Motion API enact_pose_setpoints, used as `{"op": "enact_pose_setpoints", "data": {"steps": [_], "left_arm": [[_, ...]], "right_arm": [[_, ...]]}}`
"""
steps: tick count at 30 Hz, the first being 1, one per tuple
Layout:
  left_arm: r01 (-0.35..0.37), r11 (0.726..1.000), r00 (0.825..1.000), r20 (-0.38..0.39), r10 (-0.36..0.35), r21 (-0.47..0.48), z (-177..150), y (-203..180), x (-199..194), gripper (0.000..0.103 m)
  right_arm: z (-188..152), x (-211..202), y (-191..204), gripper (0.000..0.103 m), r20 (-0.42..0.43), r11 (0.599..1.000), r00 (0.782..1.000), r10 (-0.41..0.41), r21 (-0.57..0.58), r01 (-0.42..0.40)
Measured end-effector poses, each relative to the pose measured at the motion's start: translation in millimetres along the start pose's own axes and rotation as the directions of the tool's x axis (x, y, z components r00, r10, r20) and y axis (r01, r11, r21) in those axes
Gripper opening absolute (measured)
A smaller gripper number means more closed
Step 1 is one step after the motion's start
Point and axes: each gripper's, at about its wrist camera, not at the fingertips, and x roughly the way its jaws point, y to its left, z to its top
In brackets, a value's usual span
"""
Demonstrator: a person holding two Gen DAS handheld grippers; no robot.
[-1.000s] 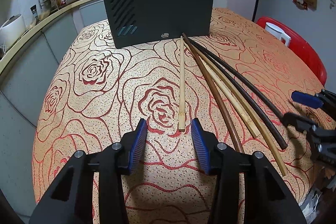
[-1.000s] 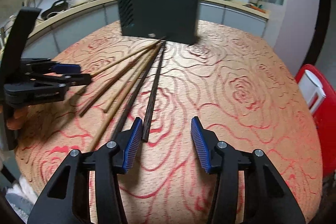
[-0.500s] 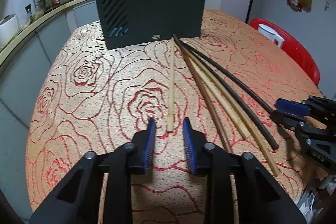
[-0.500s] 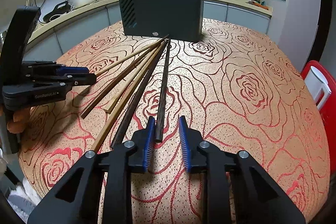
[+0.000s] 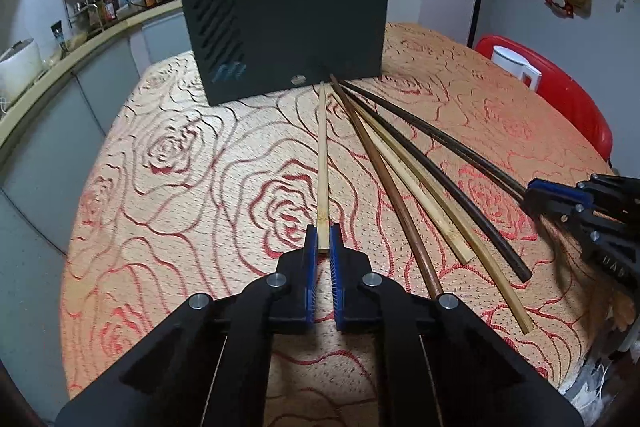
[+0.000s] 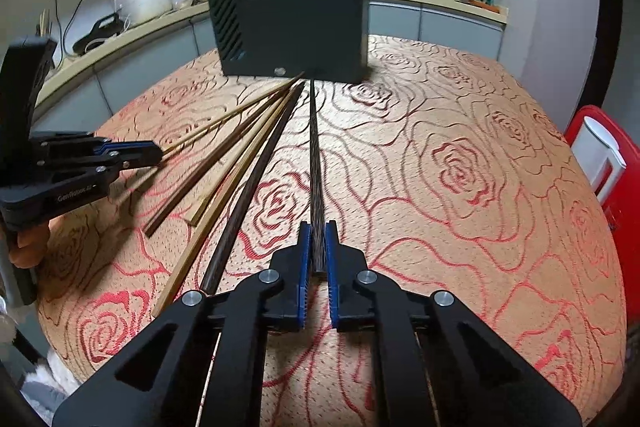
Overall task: Organize utensils
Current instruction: 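Close the left gripper on a light wooden chopstick while the right gripper grasps a dark one, then lift both held chopsticks and carry them above the green holder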
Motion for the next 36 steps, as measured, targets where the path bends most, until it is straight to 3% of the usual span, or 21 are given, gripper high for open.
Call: {"op": "enact_pose_setpoints", "data": {"steps": [10, 21, 29, 36], "left_arm": [[-0.069, 0.998, 0.987, 0.143, 0.069, -0.005, 15, 13, -62, 0.006], [-0.12, 0.993, 0.936, 0.333, 0.114, -0.002, 53, 28, -138, 0.006], [-0.109, 0.994, 0.928, 0.357, 0.106, -0.011, 75, 36, -145, 0.006], [-0.097, 0.995, 0.925, 0.368, 0.092, -0.005, 94, 40, -152, 0.006]], "right_arm": [[25, -49, -16, 0.008, 0.128, 0.999, 0.992, 0.003, 0.041, -0.009], [72, -98, -28, 0.008, 0.3, 0.998, 0.954, 0.017, 0.053, -0.035], [106, -113, -28, 0.008, 0.356, 0.996, 0.933, 0.058, 0.039, -0.077], [130, -115, -27, 0.008, 0.367, 0.995, 0.927, 0.077, 0.037, -0.097]]}}
